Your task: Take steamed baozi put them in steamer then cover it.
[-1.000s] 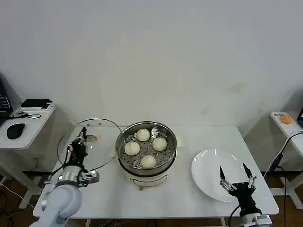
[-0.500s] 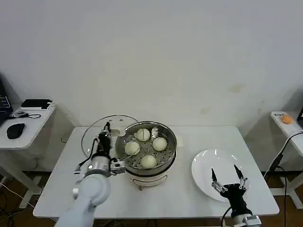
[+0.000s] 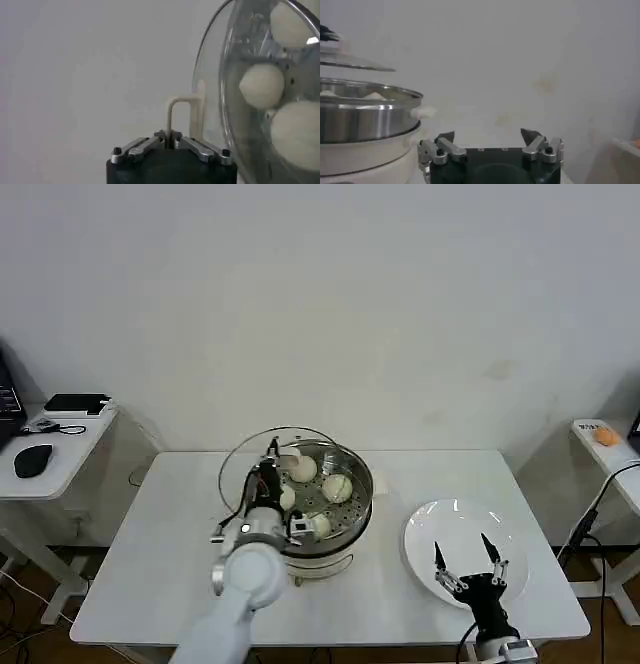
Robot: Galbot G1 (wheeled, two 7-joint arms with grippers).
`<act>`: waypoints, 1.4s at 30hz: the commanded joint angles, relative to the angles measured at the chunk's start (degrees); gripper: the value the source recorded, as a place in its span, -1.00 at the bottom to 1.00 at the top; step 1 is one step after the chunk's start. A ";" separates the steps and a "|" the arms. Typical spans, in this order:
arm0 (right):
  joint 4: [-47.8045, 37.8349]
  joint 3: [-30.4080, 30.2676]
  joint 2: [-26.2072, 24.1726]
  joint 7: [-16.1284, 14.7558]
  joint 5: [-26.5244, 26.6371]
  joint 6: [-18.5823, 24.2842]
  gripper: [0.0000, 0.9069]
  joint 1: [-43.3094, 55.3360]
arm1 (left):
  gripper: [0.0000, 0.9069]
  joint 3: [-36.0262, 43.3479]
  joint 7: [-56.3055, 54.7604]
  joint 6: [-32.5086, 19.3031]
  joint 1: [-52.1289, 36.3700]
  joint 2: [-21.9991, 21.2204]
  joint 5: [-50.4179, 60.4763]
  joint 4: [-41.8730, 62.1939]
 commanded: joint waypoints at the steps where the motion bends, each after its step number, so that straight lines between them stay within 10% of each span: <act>1: -0.45 -1.11 0.20 -0.02 -0.73 0.08 1.00 0.18 | -1.00 3.20 0.83 0.16 -1.07 -5.71 5.75 2.62; 42: -1.55 -2.35 0.16 -0.01 -1.15 0.50 1.00 0.41 | -1.00 2.30 -0.15 -1.37 1.16 -7.28 8.31 5.45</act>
